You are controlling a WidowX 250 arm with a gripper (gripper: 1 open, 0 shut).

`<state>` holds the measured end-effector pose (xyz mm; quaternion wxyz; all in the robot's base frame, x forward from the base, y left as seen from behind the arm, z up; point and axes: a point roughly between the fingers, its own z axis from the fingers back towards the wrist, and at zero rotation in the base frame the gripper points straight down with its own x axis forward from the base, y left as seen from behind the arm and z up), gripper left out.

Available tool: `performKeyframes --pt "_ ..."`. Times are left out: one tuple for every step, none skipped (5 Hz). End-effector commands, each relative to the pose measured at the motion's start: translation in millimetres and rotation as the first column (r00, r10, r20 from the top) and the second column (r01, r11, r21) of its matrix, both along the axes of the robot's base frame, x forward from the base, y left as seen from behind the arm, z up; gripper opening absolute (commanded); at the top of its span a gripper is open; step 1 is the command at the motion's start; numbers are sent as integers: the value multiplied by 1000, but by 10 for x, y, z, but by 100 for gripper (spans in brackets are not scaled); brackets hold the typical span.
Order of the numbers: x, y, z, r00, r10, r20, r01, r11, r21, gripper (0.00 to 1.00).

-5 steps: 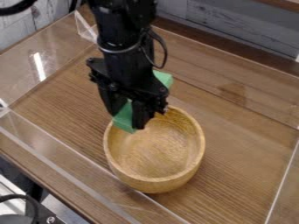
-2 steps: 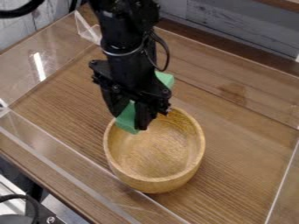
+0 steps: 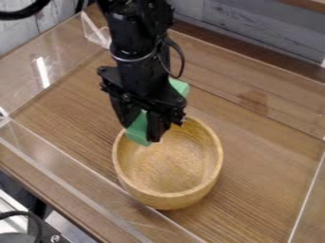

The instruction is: Remove the green block from inside the brown bowl and put it on the table

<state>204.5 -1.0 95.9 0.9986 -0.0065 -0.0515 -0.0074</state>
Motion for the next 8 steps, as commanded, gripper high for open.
performKeyframes --pt "66 76 111 999 3 38 -3 1000 7 0" --pt "52 140 125 999 3 38 -4 1000 11 0" --pt "39 216 131 999 8 39 -9 1000 17 0" --pt "40 321 124 999 15 41 -17 999 27 0" --pt "61 424 111 999 26 42 -27 999 36 0" --pt "90 523 83 998 39 41 -40 998 47 0" --pt "117 603 52 998 53 39 -55 997 57 0" --pt "142 671 13 997 68 35 -70 995 69 0"
